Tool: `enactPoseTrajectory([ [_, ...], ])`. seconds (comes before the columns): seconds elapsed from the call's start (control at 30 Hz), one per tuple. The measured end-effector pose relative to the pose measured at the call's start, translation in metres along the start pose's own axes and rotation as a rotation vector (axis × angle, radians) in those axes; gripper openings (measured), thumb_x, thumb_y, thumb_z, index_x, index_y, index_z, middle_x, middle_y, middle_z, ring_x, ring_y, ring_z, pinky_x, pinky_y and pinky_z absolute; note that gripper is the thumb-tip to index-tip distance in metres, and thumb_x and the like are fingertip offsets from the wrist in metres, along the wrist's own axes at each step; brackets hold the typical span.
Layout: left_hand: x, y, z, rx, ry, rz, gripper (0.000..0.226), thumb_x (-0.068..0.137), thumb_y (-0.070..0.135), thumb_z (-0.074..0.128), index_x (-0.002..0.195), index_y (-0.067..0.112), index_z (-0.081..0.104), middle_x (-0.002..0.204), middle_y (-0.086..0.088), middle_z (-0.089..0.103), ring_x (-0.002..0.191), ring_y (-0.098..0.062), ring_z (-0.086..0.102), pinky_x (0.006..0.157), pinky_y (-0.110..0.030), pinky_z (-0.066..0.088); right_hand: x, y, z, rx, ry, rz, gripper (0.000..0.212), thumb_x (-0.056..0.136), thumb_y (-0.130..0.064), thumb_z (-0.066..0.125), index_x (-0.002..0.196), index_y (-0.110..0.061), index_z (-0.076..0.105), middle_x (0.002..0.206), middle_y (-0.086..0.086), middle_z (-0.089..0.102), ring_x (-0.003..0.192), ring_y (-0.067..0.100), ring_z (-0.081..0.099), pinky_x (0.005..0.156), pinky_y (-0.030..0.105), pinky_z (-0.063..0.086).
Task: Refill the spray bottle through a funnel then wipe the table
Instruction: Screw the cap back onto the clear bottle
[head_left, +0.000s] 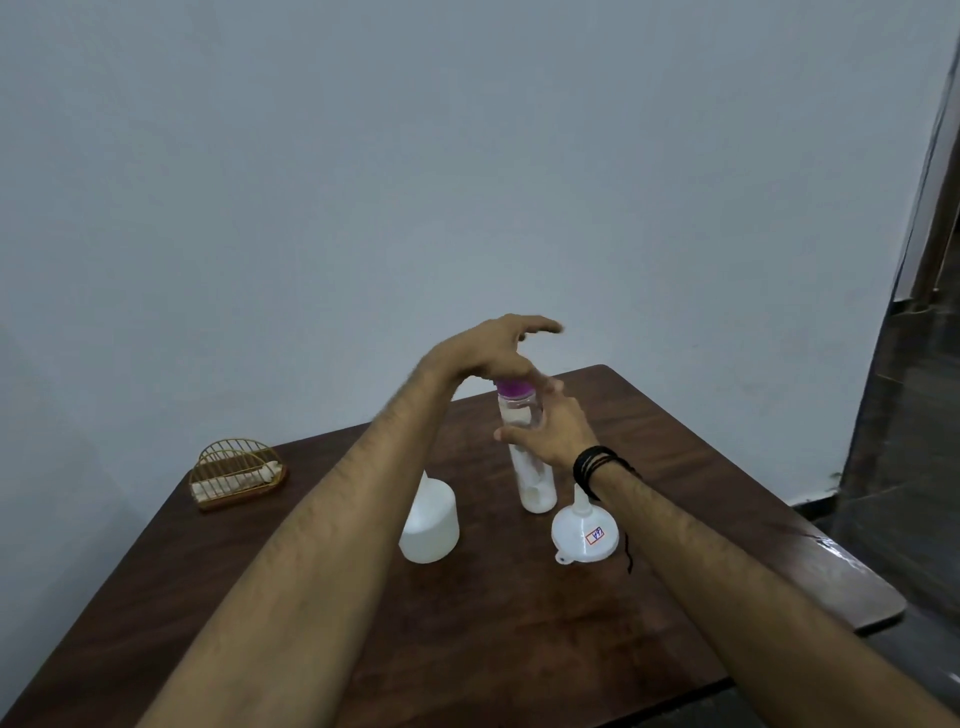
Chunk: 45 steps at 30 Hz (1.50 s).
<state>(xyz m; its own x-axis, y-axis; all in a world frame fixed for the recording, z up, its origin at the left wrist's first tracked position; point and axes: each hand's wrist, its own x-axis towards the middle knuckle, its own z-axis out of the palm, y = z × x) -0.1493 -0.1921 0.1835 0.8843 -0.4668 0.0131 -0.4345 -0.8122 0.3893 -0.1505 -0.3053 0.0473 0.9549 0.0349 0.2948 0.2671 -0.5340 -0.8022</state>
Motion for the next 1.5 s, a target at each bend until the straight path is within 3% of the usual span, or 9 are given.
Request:
enactPoseTrajectory([
  [0.13, 0.008, 0.001, 0.011, 0.286, 0.079, -0.2, 0.077, 0.072, 0.078, 0.064, 0.114, 0.014, 0.068, 0.112, -0.004, 0.069, 0.098, -0.02, 0.065, 0.089, -0.038, 0.055, 0.0, -0.002, 0.003, -0.021, -0.012, 0.025, 0.057, 0.071, -0.039, 0.084, 0.117, -0.019, 0.056, 0.107, -0.005, 0.065, 0.1, 0.017, 0.063, 0.085, 0.034, 0.053],
  [0.23, 0.001, 0.005, 0.013, -0.155, -0.025, 0.048, 0.053, 0.081, 0.063, 0.069, 0.089, 0.01, 0.074, 0.088, -0.003, 0.074, 0.082, -0.014, 0.066, 0.081, -0.029, 0.053, 0.001, 0.0, 0.0, -0.029, -0.002, 0.009, 0.055, 0.071, -0.041, 0.083, 0.113, -0.021, 0.056, 0.101, -0.005, 0.065, 0.096, 0.017, 0.063, 0.083, 0.035, 0.053],
  [0.3, -0.002, 0.008, 0.012, -0.315, 0.037, 0.107, 0.046, 0.082, 0.058, 0.072, 0.095, 0.014, 0.073, 0.095, -0.001, 0.074, 0.091, -0.014, 0.068, 0.083, -0.03, 0.054, 0.001, 0.001, -0.001, -0.009, -0.005, 0.012, 0.058, 0.07, -0.04, 0.084, 0.118, -0.022, 0.055, 0.106, -0.004, 0.066, 0.098, 0.016, 0.062, 0.086, 0.035, 0.052],
  [0.47, 0.007, -0.004, 0.017, 0.319, 0.201, -0.247, 0.077, 0.075, 0.077, 0.061, 0.117, 0.014, 0.065, 0.113, -0.003, 0.065, 0.102, -0.022, 0.063, 0.087, -0.039, 0.054, 0.0, 0.002, -0.002, 0.013, -0.01, 0.021, 0.06, 0.072, -0.037, 0.084, 0.121, -0.019, 0.056, 0.105, -0.007, 0.062, 0.097, 0.014, 0.06, 0.08, 0.028, 0.049],
  [0.67, -0.005, -0.012, 0.02, -0.156, 0.095, 0.108, 0.036, 0.077, 0.048, 0.081, 0.098, 0.019, 0.074, 0.107, 0.007, 0.071, 0.106, -0.012, 0.064, 0.094, -0.033, 0.052, 0.003, 0.007, -0.001, 0.015, -0.01, 0.03, 0.052, 0.069, -0.04, 0.085, 0.112, -0.02, 0.062, 0.102, -0.006, 0.066, 0.098, 0.015, 0.065, 0.083, 0.031, 0.055],
  [0.83, 0.009, -0.021, 0.024, 0.197, 0.285, -0.195, 0.062, 0.071, 0.061, 0.078, 0.109, 0.012, 0.07, 0.107, 0.0, 0.07, 0.094, -0.018, 0.066, 0.086, -0.04, 0.058, 0.003, 0.005, 0.001, -0.002, -0.004, 0.016, 0.061, 0.069, -0.039, 0.085, 0.119, -0.021, 0.056, 0.091, -0.013, 0.058, 0.09, 0.013, 0.06, 0.073, 0.026, 0.046],
  [1.07, 0.009, -0.025, 0.024, 0.164, 0.196, -0.042, 0.042, 0.086, 0.039, 0.075, 0.115, 0.009, 0.071, 0.111, -0.004, 0.071, 0.097, -0.017, 0.063, 0.077, -0.026, 0.048, 0.008, 0.009, 0.001, 0.009, -0.009, 0.028, 0.068, 0.067, -0.044, 0.084, 0.126, -0.026, 0.054, 0.109, -0.006, 0.065, 0.103, 0.015, 0.061, 0.09, 0.034, 0.053],
  [1.27, -0.017, -0.042, 0.026, -0.003, 0.292, -0.072, 0.072, 0.088, 0.051, 0.067, 0.146, 0.014, 0.045, 0.139, -0.009, 0.056, 0.117, -0.023, 0.059, 0.098, -0.033, 0.047, -0.002, 0.014, 0.001, 0.074, 0.047, 0.012, 0.058, 0.068, -0.045, 0.085, 0.116, -0.022, 0.06, 0.103, -0.008, 0.067, 0.095, 0.012, 0.063, 0.081, 0.027, 0.051],
  [1.5, -0.101, -0.13, 0.008, -0.109, 0.553, -0.422, 0.034, 0.097, 0.037, 0.055, 0.12, 0.014, 0.065, 0.115, -0.007, 0.068, 0.105, -0.023, 0.063, 0.089, -0.033, 0.048, -0.021, 0.01, 0.012, 0.109, 0.178, -0.108, 0.088, 0.062, -0.046, 0.09, 0.133, -0.014, 0.049, 0.128, 0.003, 0.06, 0.112, 0.016, 0.057, 0.09, 0.027, 0.046],
])
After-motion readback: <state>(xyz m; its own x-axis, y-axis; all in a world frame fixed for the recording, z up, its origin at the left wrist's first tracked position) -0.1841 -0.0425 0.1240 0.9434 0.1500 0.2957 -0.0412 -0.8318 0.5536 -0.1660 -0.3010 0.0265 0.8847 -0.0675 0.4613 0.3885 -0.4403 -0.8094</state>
